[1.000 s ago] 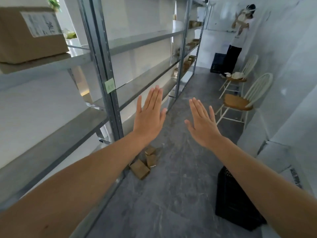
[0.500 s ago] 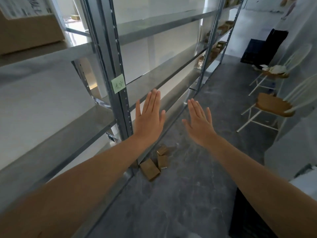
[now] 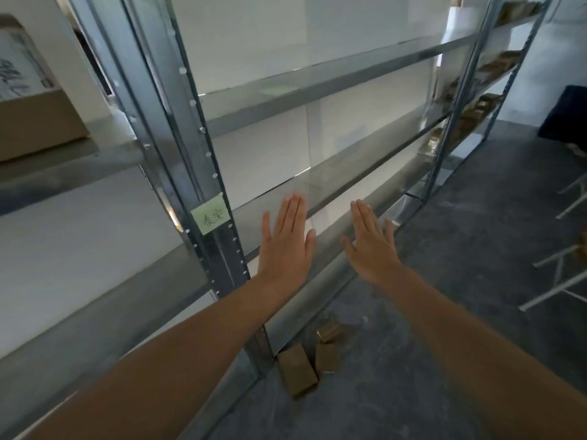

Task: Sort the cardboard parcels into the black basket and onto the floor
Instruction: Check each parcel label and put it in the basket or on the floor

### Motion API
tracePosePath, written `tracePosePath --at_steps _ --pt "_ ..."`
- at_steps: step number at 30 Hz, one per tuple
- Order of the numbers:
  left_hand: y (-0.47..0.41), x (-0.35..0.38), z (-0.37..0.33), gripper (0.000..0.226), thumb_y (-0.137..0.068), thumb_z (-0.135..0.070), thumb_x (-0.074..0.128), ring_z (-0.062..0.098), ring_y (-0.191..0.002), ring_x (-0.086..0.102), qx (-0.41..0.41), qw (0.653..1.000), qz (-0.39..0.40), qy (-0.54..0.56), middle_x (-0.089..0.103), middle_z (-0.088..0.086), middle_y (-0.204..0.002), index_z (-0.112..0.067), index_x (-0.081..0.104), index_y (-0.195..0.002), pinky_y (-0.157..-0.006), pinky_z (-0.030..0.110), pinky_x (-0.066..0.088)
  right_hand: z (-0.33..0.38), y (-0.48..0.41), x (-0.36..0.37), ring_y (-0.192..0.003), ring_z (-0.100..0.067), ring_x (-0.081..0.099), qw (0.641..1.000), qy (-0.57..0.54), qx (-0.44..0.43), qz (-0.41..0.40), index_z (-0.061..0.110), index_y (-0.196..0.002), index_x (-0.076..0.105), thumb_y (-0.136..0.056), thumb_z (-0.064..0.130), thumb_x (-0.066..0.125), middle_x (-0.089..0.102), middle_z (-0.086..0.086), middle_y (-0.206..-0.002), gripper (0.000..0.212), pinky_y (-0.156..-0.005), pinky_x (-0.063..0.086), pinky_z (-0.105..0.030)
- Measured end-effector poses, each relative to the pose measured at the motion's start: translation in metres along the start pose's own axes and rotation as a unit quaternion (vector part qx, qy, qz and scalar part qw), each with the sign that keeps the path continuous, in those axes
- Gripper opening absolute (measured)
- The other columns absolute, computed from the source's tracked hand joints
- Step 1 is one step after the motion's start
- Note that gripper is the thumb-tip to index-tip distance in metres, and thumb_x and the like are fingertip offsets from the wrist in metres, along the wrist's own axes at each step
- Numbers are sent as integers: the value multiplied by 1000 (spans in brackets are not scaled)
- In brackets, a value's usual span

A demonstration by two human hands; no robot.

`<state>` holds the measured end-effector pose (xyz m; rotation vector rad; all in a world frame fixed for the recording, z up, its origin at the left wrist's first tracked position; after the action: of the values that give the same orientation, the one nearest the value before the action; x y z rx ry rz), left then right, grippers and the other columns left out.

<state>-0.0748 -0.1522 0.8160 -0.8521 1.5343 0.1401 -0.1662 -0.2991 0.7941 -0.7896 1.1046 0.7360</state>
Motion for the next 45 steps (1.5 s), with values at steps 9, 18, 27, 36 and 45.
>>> tracePosePath --at_steps 9,18,27,36,45 --pt "-54 70 -30 61 -106 -39 25 15 -151 -2 1 1000 8 -24 2 1 -165 -15 2 -157 -123 48 5 -49 -31 11 -151 -15 -10 1000 6 -25 1 15 -157 -9 -103 41 31 -10 0 -165 72 -122 -4 -49" --pt "-75 141 -50 63 -100 -43 16 20 -149 19 35 997 64 -36 21 6 -162 -11 21 -155 -117 54 26 -116 -59 11 -150 -11 -12 1000 12 -2 -3 17 -157 -9 -103 42 31 -10 3 -165 72 -120 -9 -45" --pt "-132 223 -71 63 -99 -40 30 22 -148 25 20 994 111 -13 27 9 -159 -7 29 -152 -114 55 30 -152 -130 61 -150 -11 -16 998 19 12 59 17 -156 -11 -104 42 29 -14 4 -164 71 -118 -14 -43" --pt "-202 245 -37 62 -100 -39 21 18 -150 17 -39 995 95 -22 21 4 -162 -11 18 -155 -119 51 21 -181 -214 83 -150 -10 -15 993 -73 26 89 17 -156 -11 -103 37 31 -12 4 -165 71 -117 -15 -44" --pt "-165 306 -16 64 -98 -38 21 21 -149 20 -93 987 128 -30 20 7 -161 -9 20 -154 -118 52 21 -184 -220 179 -151 -12 -13 979 -113 -18 169 14 -157 -7 -104 36 32 -9 1 -165 69 -121 -10 -48"
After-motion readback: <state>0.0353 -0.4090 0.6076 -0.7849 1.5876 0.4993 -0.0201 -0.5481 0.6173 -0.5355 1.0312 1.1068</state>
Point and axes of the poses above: each hand's wrist, its own y-axis away from the middle knuckle, its own x-axis out of the palm, z = x × y, the point moved 4 cm from there along -y, towards the middle knuckle
